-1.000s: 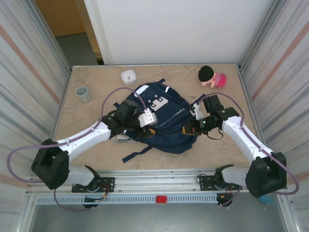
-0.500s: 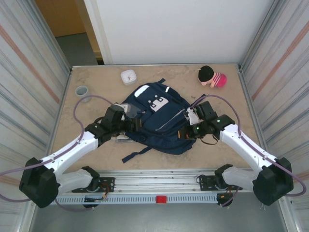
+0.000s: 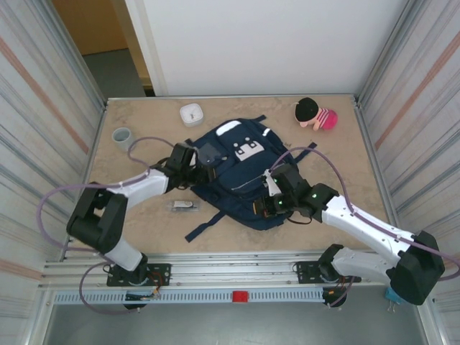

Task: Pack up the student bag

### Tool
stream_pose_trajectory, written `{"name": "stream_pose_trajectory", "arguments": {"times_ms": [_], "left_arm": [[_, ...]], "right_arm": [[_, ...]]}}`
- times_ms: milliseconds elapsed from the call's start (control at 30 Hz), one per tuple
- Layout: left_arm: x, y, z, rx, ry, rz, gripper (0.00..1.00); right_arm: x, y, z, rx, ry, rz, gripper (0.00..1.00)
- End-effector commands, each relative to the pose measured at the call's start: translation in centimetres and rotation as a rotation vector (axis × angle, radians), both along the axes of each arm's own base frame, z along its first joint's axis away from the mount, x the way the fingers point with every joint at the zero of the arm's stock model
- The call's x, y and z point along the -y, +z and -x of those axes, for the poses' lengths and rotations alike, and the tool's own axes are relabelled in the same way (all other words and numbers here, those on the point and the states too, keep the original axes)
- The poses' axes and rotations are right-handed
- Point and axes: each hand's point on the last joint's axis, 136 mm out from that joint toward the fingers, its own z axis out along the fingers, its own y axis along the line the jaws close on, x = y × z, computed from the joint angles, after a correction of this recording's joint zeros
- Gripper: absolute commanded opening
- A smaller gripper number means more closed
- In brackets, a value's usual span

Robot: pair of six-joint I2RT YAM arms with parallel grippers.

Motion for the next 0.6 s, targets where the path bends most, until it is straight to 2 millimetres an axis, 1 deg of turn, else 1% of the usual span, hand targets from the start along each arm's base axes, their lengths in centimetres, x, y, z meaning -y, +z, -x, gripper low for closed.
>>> {"name": "stream_pose_trajectory", "arguments": {"times_ms": [0, 67, 133, 233, 333, 400, 467, 500, 567], "left_arm": [[1.8, 2.6, -3.0, 0.094, -0.044, 0.045, 0.64], [1.9, 3.5, -3.3, 0.097, -0.039, 0.052, 0.65], [1.6, 4.3, -2.6, 0.070, -0.010, 0.075, 0.66], [0.9, 5.6, 0.1, 0.002, 0.066, 0.137, 0.66], [0.6, 6.5, 3.8, -0.054, 0.146, 0.216, 0.66], [1.2, 6.6, 6.4, -0.092, 0.162, 0.264, 0.66], [2.2, 6.5, 8.4, -0.123, 0.179, 0.310, 0.66], [2.9, 6.5, 9.1, -0.136, 0.181, 0.343, 0.66], [4.6, 6.7, 9.9, -0.149, 0.186, 0.440, 0.65]], "right_arm": [[-2.4, 1.4, -0.2, 0.038, -0.002, -0.072, 0.00], [-3.1, 1.4, -0.1, 0.044, 0.006, -0.073, 0.00], [-3.4, 1.3, -0.3, 0.052, 0.008, -0.069, 0.00], [-3.5, 1.2, -0.5, 0.064, 0.014, -0.065, 0.00], [-3.7, 1.1, -0.5, 0.084, 0.040, -0.069, 0.00], [-3.7, 0.9, -0.4, 0.091, 0.061, -0.064, 0.00], [-3.8, 0.9, -0.2, 0.093, 0.079, -0.066, 0.00], [-3.9, 0.9, 0.0, 0.094, 0.088, -0.070, 0.00], [-3.9, 1.0, 0.0, 0.099, 0.096, -0.072, 0.00]]}}
